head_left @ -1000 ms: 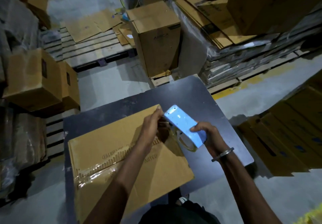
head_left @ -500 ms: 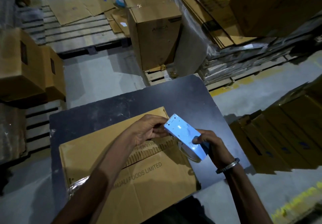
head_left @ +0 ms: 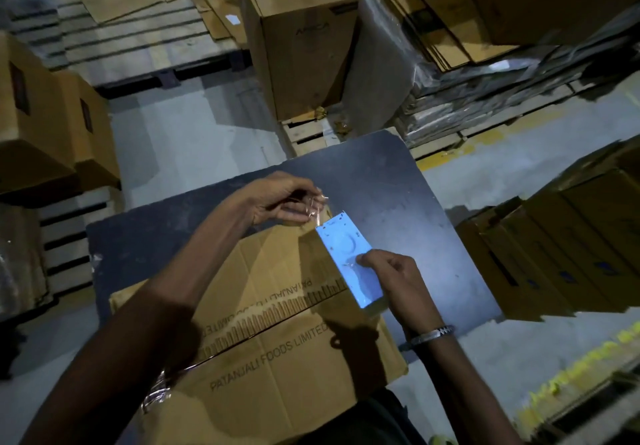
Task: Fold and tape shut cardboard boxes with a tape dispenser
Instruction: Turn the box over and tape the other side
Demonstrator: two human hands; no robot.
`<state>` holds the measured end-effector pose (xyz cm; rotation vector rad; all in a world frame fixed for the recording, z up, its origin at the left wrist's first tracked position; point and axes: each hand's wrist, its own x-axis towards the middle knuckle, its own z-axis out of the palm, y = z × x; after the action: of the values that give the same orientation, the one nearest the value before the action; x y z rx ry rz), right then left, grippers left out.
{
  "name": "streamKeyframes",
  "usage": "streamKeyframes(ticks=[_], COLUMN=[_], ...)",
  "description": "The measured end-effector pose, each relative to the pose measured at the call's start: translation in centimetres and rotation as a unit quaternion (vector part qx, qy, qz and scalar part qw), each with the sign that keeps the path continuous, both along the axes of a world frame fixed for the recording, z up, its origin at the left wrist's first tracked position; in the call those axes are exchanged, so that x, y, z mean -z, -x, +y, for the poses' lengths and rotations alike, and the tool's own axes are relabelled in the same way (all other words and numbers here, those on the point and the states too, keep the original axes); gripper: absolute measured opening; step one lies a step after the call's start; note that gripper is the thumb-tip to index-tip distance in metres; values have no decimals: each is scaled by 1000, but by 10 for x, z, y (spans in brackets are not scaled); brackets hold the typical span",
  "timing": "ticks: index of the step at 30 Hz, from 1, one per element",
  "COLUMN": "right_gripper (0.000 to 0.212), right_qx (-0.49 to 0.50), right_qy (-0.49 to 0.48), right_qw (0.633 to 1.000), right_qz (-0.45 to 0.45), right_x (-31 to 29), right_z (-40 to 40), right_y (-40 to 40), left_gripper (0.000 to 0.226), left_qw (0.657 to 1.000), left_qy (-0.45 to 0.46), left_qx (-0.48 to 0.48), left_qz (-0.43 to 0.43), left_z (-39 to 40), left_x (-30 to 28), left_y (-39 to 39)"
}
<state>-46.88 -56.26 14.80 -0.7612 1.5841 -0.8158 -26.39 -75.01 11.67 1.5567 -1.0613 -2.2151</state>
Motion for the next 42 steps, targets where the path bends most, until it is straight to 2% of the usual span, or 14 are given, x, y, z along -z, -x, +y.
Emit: streamKeyframes(ticks=[2, 4, 5, 9, 11, 15, 19, 22, 25, 28, 31, 35, 38, 42], right_gripper=[65, 47, 41, 47, 47, 46, 44, 43, 45, 46, 50, 62, 64, 72], right_qx=[16, 36, 42, 53, 53, 47, 38, 36, 30, 8, -31, -72, -110, -83], right_qy=[-33, -66, -81, -113, -120, -122, -127, -123, -120, -120, -133, -120, -137, -166], right_qw=[999, 996, 995, 990, 989, 988, 987, 988, 988, 986, 977, 966, 952, 951], right_qz=[25, 38, 45, 59, 71, 83, 87, 88, 97, 119, 161, 219, 252, 247], right_x=[5, 5, 5, 0, -1, -2, -2, -2, -1, 0, -1, -13, -15, -7], right_z=[-9, -21, -27, -45, -49, -51, -51, -51, -51, -54, -58, -58, -18, 29], right_y=[-3, -4, -4, -8, -11, -12, -11, -11, -9, -9, -7, -8, 10, 27], left_gripper=[51, 84, 86, 31, 22, 28, 52, 45, 26, 19, 24, 38, 51, 45], left_qw=[1000, 1000, 999, 980, 967, 966, 962, 942, 936, 918, 920, 875, 838, 820], left_qy=[9, 3, 17, 174, 227, 208, 136, 214, 302, 352, 351, 408, 445, 444], left_qx=[22, 29, 34, 78, 82, 102, 150, 136, 106, 106, 63, 79, 82, 90], left_qz=[-7, -4, -10, -63, -82, -115, -181, -218, -149, -151, -161, -248, -303, -350], left_z=[-7, -13, -14, -14, -15, -10, -7, -7, 9, 26, 34, 36, 37, 41], left_x=[2, 7, 11, 28, 36, 48, 56, 55, 43, 42, 50, 53, 53, 49], left_y=[6, 8, 10, 16, 16, 15, 13, 10, 13, 16, 13, 13, 16, 27])
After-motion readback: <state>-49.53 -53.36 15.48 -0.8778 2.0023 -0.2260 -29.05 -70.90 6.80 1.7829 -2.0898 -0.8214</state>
